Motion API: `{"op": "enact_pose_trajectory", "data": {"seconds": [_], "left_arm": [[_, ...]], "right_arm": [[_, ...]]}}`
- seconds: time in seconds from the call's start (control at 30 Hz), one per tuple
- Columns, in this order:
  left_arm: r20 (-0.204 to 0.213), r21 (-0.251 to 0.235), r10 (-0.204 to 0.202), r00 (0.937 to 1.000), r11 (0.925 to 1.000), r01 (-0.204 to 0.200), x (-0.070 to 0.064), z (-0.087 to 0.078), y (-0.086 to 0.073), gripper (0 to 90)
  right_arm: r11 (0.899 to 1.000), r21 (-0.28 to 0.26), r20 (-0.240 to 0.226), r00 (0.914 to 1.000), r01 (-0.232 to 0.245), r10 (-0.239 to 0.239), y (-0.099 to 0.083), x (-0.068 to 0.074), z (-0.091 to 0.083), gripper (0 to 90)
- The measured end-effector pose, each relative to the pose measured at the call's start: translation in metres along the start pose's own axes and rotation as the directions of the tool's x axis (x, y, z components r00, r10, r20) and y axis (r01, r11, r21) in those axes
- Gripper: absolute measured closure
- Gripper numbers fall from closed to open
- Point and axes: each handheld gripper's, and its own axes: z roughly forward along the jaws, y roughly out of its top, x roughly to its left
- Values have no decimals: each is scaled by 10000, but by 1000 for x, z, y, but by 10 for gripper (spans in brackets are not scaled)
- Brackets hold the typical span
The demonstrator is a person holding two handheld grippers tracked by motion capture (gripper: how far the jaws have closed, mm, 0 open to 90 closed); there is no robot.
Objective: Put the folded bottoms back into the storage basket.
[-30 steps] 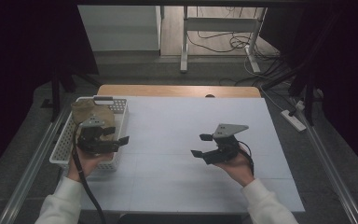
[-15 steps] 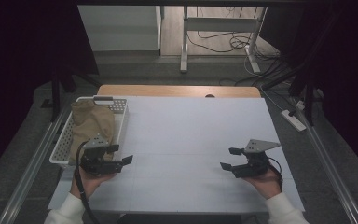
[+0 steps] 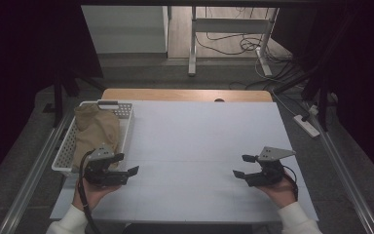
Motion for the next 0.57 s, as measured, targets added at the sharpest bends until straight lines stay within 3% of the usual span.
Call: {"op": "enact_pose_trajectory", "data": {"seconds": [0.57], "left_arm": [[37, -169, 4, 10000, 9999, -3, 2, -3, 2, 223]], "right_arm": [[9998, -42, 43, 9998, 212, -212, 0, 1, -2, 284]]}}
